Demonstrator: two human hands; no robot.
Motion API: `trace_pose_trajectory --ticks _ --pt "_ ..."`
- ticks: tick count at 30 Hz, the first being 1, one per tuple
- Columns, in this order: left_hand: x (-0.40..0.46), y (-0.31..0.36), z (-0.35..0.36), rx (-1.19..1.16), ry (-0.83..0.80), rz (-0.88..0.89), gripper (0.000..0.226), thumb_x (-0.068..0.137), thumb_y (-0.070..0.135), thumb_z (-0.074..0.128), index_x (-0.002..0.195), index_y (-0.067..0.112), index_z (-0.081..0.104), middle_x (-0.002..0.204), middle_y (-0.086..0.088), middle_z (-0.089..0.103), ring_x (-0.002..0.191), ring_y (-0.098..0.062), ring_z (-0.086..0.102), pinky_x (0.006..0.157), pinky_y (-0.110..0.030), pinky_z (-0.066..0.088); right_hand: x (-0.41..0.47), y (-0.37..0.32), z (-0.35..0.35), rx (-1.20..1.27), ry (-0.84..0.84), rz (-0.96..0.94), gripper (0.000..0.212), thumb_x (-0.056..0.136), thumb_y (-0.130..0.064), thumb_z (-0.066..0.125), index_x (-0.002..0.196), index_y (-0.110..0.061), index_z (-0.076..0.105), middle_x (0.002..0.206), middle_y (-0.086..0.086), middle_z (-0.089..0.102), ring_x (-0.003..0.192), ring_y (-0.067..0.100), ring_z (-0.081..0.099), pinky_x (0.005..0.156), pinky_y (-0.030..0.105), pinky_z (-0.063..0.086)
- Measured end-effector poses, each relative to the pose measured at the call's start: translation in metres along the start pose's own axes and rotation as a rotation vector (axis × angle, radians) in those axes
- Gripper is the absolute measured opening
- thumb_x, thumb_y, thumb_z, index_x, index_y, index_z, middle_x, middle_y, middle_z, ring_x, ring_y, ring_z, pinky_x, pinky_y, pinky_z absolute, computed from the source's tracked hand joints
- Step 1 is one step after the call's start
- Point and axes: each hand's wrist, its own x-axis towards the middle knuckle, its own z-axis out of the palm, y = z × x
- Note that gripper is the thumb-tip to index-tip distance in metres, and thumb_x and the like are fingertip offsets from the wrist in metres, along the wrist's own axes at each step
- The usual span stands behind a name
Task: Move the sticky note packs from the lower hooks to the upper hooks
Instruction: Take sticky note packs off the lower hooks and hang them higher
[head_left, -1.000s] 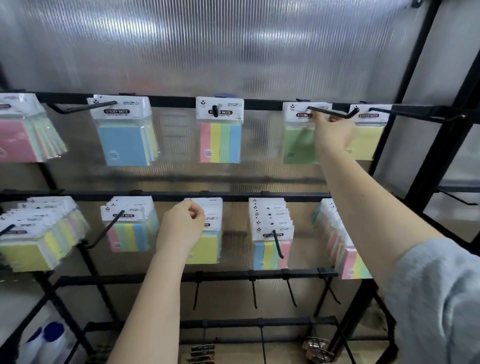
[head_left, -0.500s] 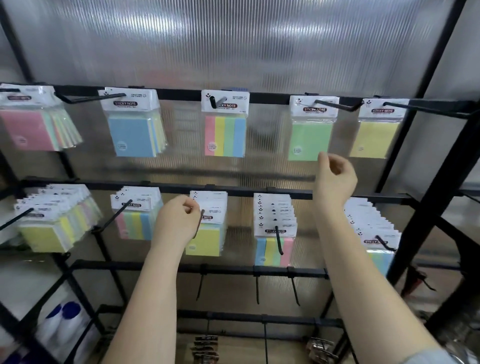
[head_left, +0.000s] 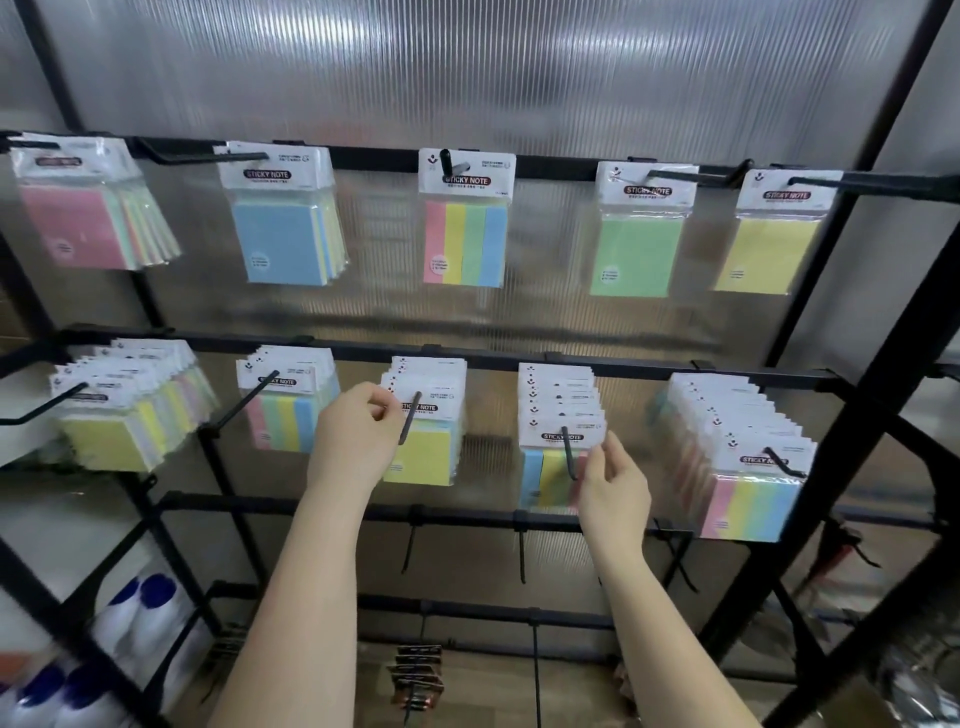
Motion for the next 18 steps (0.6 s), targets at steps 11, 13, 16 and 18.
trace_pose_trajectory --ticks 11,13,16,18 --pt "0.000 -0.007 -0.006 0.043 -0.026 0.001 0.011 0.095 0.020 0.048 0.094 0.019 0.059 0.090 0.008 0.057 0.069 0.001 0.047 0.052 -0.019 0.034 -0.010 -0.003 0.003 0.041 0.080 0.059 0.018 0.095 -0.025 0.053 0.084 -0.012 0.058 0.079 -0.003 0.059 0.075 0.014 0.052 0.059 0.025 0.035" --pt "0.002 -0.008 -0.006 0.050 -0.029 -0.001 0.011 0.095 0.019 0.048 0.093 0.020 0.058 0.088 0.010 0.056 0.069 0.002 0.046 0.052 -0.019 0.033 -0.008 -0.004 0.002 0.057 0.010 0.083 0.030 0.096 -0.025 0.051 0.068 -0.012 0.055 0.064 -0.003 0.052 0.064 0.015 0.044 0.056 0.029 0.031" --pt "0.004 -0.010 -0.005 0.059 -0.031 0.000 0.010 0.095 0.019 0.048 0.094 0.020 0.058 0.086 0.010 0.055 0.068 0.001 0.046 0.052 -0.019 0.032 -0.010 -0.008 0.000 0.068 -0.038 0.093 0.036 0.097 -0.022 0.047 0.064 -0.009 0.054 0.060 -0.002 0.048 0.059 0.013 0.038 0.056 0.029 0.029" --pt "0.005 -0.011 -0.004 0.066 -0.033 0.003 0.010 0.095 0.020 0.048 0.094 0.019 0.058 0.087 0.008 0.056 0.070 -0.003 0.048 0.052 -0.019 0.032 -0.012 -0.011 -0.002 0.047 -0.028 0.083 0.037 0.098 -0.021 0.044 0.065 -0.007 0.052 0.060 -0.001 0.046 0.058 0.013 0.036 0.055 0.029 0.028"
